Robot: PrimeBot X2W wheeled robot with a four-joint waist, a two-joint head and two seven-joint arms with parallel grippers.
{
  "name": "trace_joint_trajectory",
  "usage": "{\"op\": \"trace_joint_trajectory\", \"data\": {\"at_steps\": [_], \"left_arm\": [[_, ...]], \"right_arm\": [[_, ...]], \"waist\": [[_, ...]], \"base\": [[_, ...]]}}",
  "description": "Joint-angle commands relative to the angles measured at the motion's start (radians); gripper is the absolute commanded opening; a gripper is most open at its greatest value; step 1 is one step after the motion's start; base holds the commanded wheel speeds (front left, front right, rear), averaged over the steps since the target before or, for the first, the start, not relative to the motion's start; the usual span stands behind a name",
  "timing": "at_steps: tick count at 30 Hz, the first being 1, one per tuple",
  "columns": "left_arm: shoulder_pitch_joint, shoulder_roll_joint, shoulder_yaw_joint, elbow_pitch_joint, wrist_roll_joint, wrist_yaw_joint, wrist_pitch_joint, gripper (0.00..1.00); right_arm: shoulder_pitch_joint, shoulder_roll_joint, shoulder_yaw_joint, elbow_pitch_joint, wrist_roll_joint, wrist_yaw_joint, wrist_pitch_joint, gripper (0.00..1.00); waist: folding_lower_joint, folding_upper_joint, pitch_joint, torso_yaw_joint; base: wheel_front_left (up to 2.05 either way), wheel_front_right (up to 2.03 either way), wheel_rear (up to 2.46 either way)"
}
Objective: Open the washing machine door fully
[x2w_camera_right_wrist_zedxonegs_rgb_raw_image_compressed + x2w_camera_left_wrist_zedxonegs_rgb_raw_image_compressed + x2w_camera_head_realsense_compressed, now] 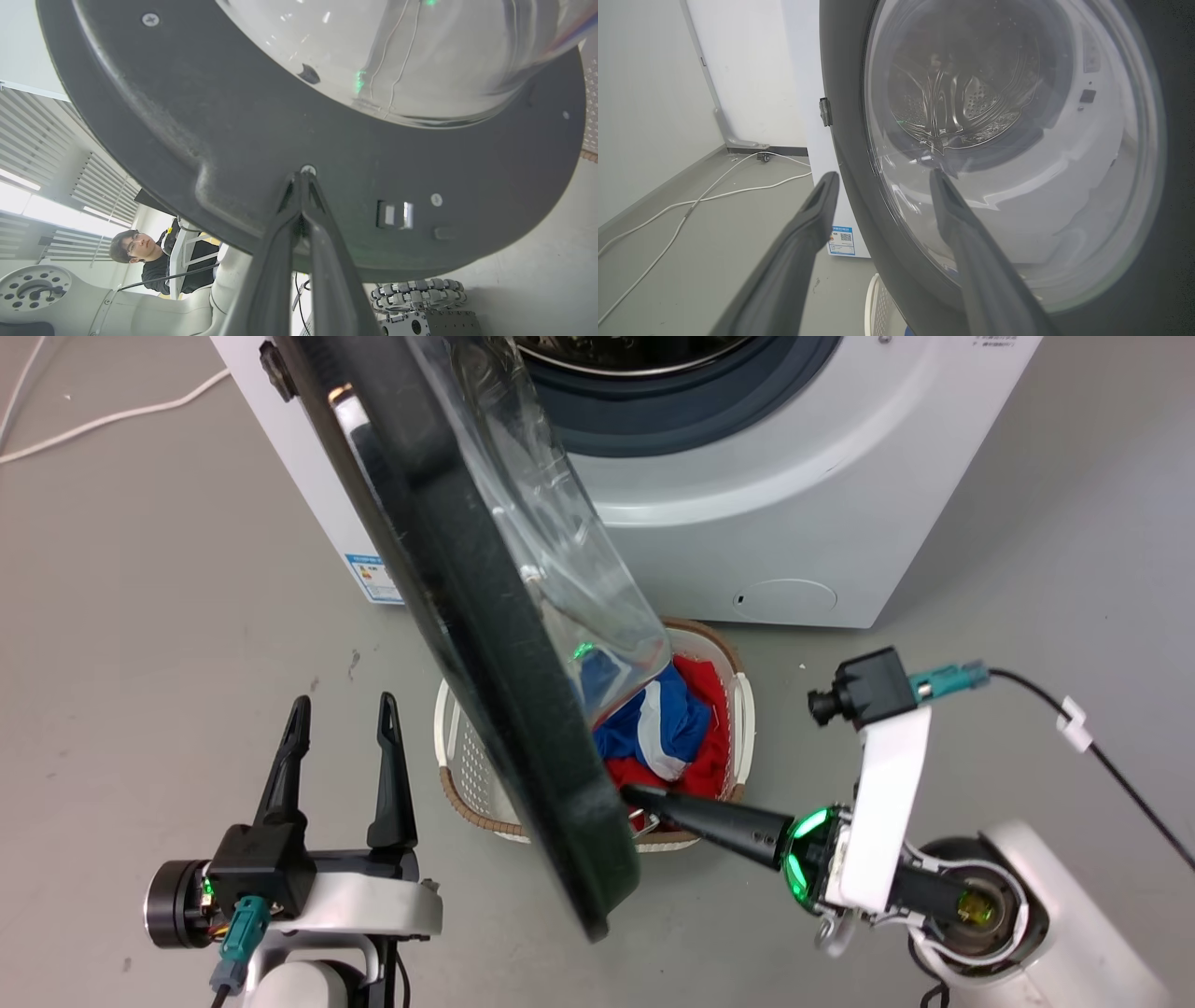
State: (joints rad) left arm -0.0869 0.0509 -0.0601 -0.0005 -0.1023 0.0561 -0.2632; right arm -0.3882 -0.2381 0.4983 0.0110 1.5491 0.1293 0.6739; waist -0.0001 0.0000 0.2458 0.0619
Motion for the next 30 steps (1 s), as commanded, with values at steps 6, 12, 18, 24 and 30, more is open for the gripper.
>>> {"op": "trace_joint_trajectory", "data": {"at_steps": [6,12,18,24,30], "left_arm": [[0.033,-0.001,0.003,0.007,-0.003,0.004,-0.002,1.00],[0.057,-0.001,0.004,0.016,0.000,0.006,-0.002,1.00],[0.095,-0.001,0.011,0.023,0.004,0.005,-0.002,1.00],[0.132,-0.001,0.017,0.028,0.007,0.003,-0.002,1.00],[0.166,-0.001,0.020,0.025,0.007,0.007,-0.002,1.00]], "right_arm": [[0.071,0.012,0.022,0.004,0.014,0.003,-0.004,0.00],[0.125,0.016,-0.019,-0.015,0.014,0.003,-0.074,0.00],[0.195,0.008,-0.101,-0.043,-0.001,0.003,-0.193,0.53],[0.249,-0.006,-0.179,-0.087,-0.113,0.003,-0.400,1.00],[0.279,-0.060,-0.184,-0.100,-0.403,0.002,-0.763,1.00]], "waist": [[0.0001,0.0000,-0.038,-0.013],[0.0001,0.0000,-0.083,-0.024],[0.0001,0.0000,-0.141,-0.035],[0.0001,0.0000,-0.194,-0.044],[0.0001,0.0000,-0.234,-0.051]], "base": [[0.00,0.00,0.00],[0.00,0.00,0.00],[0.00,0.00,0.00],[0.00,0.00,0.00],[0.00,0.00,0.00]]}}
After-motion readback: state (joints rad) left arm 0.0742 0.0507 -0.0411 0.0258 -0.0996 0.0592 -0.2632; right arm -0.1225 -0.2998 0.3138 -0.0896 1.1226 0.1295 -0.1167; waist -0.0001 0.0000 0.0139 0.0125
